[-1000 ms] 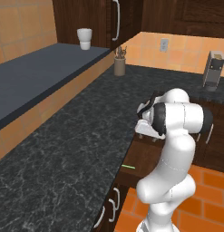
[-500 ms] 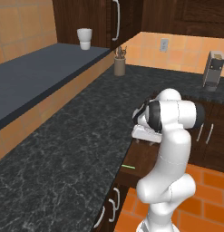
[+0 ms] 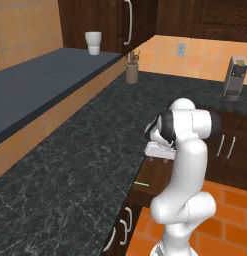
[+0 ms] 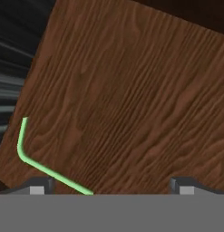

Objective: Take a straw from the drawer in front and place it inside the glass cup on the dining counter.

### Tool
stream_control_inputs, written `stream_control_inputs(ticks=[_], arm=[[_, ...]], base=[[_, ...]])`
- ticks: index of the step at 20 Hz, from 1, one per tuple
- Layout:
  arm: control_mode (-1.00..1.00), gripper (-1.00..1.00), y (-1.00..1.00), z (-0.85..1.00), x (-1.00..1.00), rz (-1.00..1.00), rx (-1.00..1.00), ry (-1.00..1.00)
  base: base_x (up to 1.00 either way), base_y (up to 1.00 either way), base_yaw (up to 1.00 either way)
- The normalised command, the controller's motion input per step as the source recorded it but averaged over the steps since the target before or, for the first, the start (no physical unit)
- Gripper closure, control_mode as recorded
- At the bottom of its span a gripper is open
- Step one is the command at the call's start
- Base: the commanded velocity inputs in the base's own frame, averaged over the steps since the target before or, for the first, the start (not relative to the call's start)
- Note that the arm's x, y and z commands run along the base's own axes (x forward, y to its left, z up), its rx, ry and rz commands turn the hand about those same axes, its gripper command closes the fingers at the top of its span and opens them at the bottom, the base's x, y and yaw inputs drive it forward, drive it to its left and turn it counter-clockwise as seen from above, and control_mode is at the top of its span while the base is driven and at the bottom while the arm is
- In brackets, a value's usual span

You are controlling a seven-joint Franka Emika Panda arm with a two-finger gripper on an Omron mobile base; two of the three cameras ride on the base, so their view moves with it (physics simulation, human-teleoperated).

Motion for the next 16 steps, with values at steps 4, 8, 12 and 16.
stream_control_inputs(ticks=[4,8,12,16], arm=[[-1.00,-1.00,-0.19,-0.38,-0.19,0.07,0.00,0.00],[-1.00,-1.00,-0.34,-0.32,-0.41,0.05,0.00,0.00],[-1.00,-1.00,-0.39,-0.32,-0.47,0.06,0.03,0.00],[-1.00,-1.00,-0.35,-0.30,-0.40,0.08,0.02,0.00]], base=[[0.00,0.00,0.00],[0.00,0.00,0.00],[0.00,0.00,0.00],[0.00,0.00,0.00]])
